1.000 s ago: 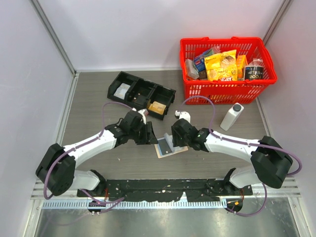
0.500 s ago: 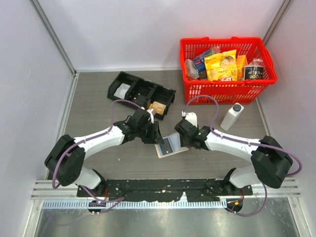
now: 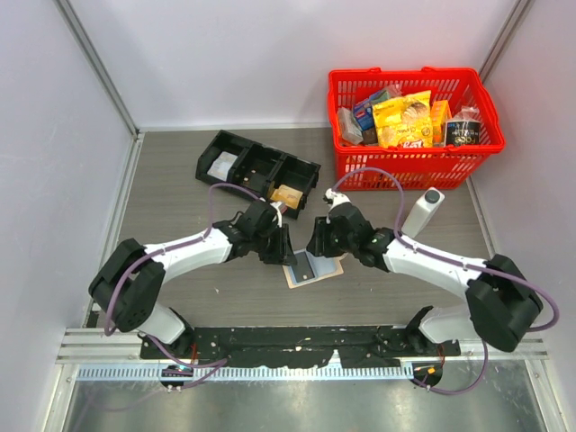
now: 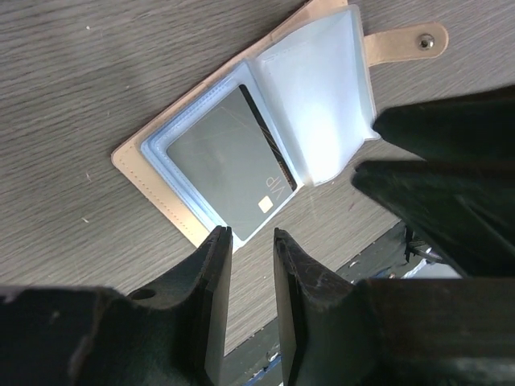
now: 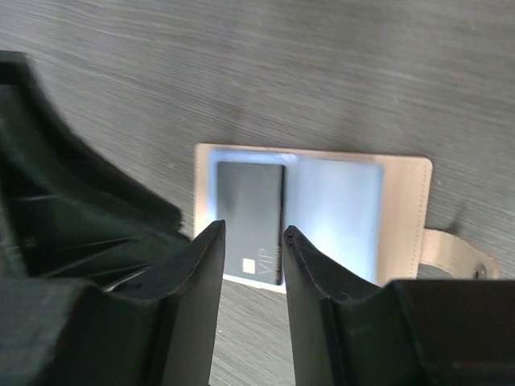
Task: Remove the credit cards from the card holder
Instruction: Remove the credit card from the card holder.
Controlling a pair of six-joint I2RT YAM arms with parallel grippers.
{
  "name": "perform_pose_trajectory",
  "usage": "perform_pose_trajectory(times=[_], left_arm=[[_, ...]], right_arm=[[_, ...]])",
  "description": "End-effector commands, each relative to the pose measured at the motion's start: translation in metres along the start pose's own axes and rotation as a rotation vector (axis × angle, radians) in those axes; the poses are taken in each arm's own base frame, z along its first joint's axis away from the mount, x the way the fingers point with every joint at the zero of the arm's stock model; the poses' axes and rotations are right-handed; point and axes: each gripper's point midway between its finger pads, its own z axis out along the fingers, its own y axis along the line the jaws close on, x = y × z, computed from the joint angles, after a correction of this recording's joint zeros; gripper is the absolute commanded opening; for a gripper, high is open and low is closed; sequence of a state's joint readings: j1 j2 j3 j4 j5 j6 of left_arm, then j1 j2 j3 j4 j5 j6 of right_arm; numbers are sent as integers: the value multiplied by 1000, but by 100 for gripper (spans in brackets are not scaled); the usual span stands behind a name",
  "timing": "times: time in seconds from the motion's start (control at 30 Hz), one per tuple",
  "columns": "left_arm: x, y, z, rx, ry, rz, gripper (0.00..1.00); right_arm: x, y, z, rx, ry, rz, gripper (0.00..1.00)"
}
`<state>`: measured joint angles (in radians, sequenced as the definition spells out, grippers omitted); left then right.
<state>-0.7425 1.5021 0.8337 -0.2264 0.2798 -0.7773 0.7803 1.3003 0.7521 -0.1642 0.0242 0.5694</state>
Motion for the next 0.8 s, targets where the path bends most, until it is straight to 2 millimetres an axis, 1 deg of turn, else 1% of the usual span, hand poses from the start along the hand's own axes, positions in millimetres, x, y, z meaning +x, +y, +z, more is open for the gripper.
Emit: perform_pose_trajectory(times=[0.0, 0.03, 0.07, 0.1, 0.13, 0.2, 0.27, 0.3, 0.37, 0.5, 0.53, 0.57, 0.6, 0.63, 0.7, 0.77], left_arm=[[-12, -11, 3, 31, -35, 38, 30], [-10, -9, 4, 28, -28, 37, 30], [-9, -7, 5, 23, -25, 37, 30], [-8, -6, 6, 22, -19, 36, 30], [-6, -5, 7, 20, -13, 34, 30], [-4, -3, 8, 15, -6, 35, 30], [-2, -1, 8, 12, -1, 33, 29], [-2, -1, 8, 10, 0, 35, 29], [-2, -1, 7, 10, -1, 34, 29], [-7, -7, 3, 24, -15, 39, 29], [-9, -8, 3, 26, -24, 41, 29], [-10, -9, 3, 26, -29, 40, 29], [-10, -9, 3, 26, -31, 39, 29], [-10, -8, 4, 25, -30, 39, 29], [-10, -8, 7, 25, -25, 35, 28], [-10, -6, 10, 20, -19, 34, 27]], right_arm=[[21, -20, 14, -53, 84, 139, 40], [21, -33, 14, -29, 84, 178, 40], [28, -42, 14, -7, 99, 198, 40], [26, -53, 13, 22, 94, 231, 40], [33, -61, 11, 52, 111, 243, 40], [34, -75, 7, 121, 115, 255, 41], [30, -80, 3, 157, 110, 240, 41], [27, -78, 1, 155, 104, 235, 40], [15, -68, -3, 112, 70, 228, 40], [-19, -28, -12, -85, -55, 210, 40], [-19, -19, -15, -136, -59, 218, 40], [-26, -7, -16, -200, -77, 212, 40], [-24, -2, -13, -232, -62, 223, 40], [-23, 7, -13, -281, -45, 219, 40], [-19, 12, -4, -302, -6, 244, 37], [-16, 17, 1, -339, 8, 254, 37]])
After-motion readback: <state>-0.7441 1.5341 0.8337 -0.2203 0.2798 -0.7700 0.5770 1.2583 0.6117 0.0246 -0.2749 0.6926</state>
